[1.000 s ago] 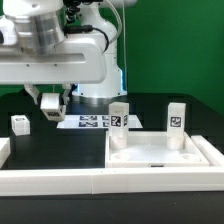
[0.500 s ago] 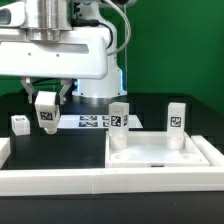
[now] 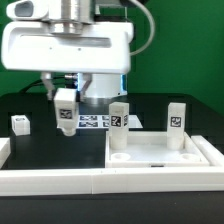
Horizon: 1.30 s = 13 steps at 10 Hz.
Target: Assemble square table
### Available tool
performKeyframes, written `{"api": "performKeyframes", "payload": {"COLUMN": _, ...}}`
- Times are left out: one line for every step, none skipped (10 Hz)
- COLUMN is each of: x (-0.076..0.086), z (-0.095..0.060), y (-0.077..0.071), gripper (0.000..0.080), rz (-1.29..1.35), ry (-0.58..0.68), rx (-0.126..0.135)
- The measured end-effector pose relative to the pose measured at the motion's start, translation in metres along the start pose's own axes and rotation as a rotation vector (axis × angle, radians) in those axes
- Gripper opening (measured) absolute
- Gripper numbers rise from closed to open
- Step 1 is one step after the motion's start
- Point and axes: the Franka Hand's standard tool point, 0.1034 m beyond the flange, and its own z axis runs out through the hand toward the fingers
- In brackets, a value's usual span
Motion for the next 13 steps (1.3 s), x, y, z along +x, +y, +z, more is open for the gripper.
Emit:
{"api": "performKeyframes", "payload": {"x": 0.007, "z": -0.005, "y": -0.022, "gripper": 0.0291, "rz": 0.026, "ry": 0.006, "rx": 0.011}}
{"api": "performKeyframes", "payload": {"x": 0.011, "z": -0.009, "y": -0.037, "gripper": 0.0291, "rz": 0.011, "ry": 0.016, "rx": 0.018}}
{"api": "performKeyframes", "payload": {"x": 0.009, "z": -0.006, "y": -0.032, "gripper": 0.0291, "rz": 0.007, "ry": 0.012, "rx": 0.014}}
{"api": "performKeyframes", "payload": {"x": 0.009, "z": -0.006, "y": -0.031, "gripper": 0.0291, "rz": 0.009, "ry": 0.011, "rx": 0.014}}
{"api": "performKeyframes", "payload": {"x": 0.008, "z": -0.006, "y": -0.033, "gripper": 0.0291, "rz": 0.006, "ry": 0.011, "rx": 0.015}}
{"api": "performKeyframes", "payload": {"x": 0.008, "z": -0.006, "y": -0.033, "gripper": 0.0291, "rz": 0.006, "ry": 0.011, "rx": 0.015}}
{"api": "performKeyframes", "payload": {"x": 0.006, "z": -0.004, "y": -0.033, "gripper": 0.0291, "rz": 0.0, "ry": 0.013, "rx": 0.014}}
{"api": "performKeyframes", "payload": {"x": 0.007, "z": -0.007, "y": -0.048, "gripper": 0.0291, "rz": 0.034, "ry": 0.016, "rx": 0.025}}
{"api": "performKeyframes", "payload": {"x": 0.01, "z": -0.011, "y": -0.074, "gripper": 0.0291, "rz": 0.046, "ry": 0.028, "rx": 0.04}}
{"api": "performKeyframes", "payload": {"x": 0.009, "z": -0.011, "y": -0.096, "gripper": 0.0291, "rz": 0.056, "ry": 0.042, "rx": 0.048}}
{"api": "performKeyframes", "payload": {"x": 0.007, "z": -0.011, "y": -0.114, "gripper": 0.0291, "rz": 0.068, "ry": 0.042, "rx": 0.054}}
{"api": "performKeyframes", "payload": {"x": 0.007, "z": -0.013, "y": -0.13, "gripper": 0.0292, "rz": 0.084, "ry": 0.043, "rx": 0.062}}
{"api": "performKeyframes", "payload": {"x": 0.005, "z": -0.013, "y": -0.136, "gripper": 0.0291, "rz": 0.09, "ry": 0.043, "rx": 0.065}}
